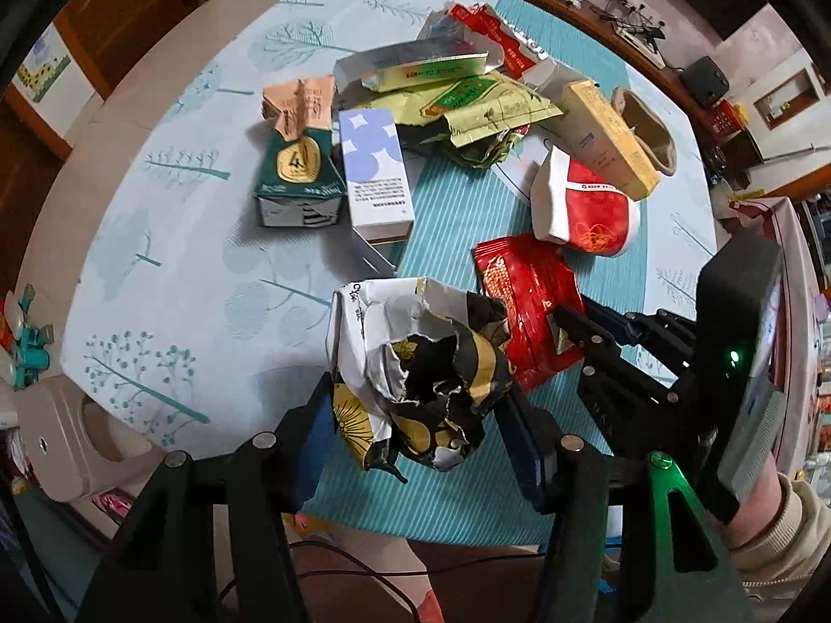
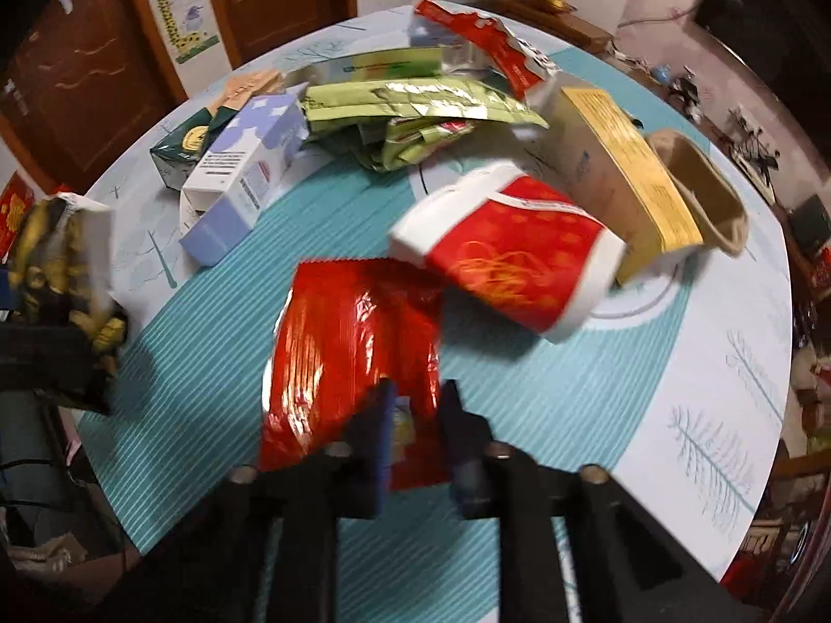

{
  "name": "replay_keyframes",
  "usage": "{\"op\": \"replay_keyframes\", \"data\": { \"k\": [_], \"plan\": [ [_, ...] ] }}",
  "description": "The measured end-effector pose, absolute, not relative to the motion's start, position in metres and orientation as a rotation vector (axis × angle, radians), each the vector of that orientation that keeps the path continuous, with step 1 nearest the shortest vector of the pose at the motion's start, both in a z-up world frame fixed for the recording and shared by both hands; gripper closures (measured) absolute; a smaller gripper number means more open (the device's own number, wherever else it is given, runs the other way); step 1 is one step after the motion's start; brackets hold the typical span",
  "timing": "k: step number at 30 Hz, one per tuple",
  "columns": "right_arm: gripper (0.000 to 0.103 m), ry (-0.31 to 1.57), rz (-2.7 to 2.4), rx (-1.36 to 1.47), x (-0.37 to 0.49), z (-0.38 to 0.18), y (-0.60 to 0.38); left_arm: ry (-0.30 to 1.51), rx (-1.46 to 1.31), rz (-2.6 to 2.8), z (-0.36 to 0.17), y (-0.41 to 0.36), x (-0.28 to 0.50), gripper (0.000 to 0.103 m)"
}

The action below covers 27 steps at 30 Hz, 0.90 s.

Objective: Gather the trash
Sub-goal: 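Lift both held wrappers and carry them over the black bin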

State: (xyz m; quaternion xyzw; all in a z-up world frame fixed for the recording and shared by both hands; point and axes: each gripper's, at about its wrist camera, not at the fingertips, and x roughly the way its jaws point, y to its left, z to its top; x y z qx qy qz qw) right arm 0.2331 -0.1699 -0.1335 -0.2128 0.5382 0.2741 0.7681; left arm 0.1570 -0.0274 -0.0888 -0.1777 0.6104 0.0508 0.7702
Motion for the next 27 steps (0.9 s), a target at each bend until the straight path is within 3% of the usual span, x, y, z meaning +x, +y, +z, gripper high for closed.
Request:
{"op": "replay_keyframes", "data": {
  "k": [9,27],
  "plan": [
    [0.099,1.247,0.481,-0.2,0.213,-0.117,-0.194,1.271,-0.288,0.014,-0.056,-0.007,0.135,0.045],
    [0.099,1.017,0.213,0.08,0.033,-0.017,-0.158,1.196,-0.104,-0.281,-0.038,0.039,0.021,0.045]
  ]
}}
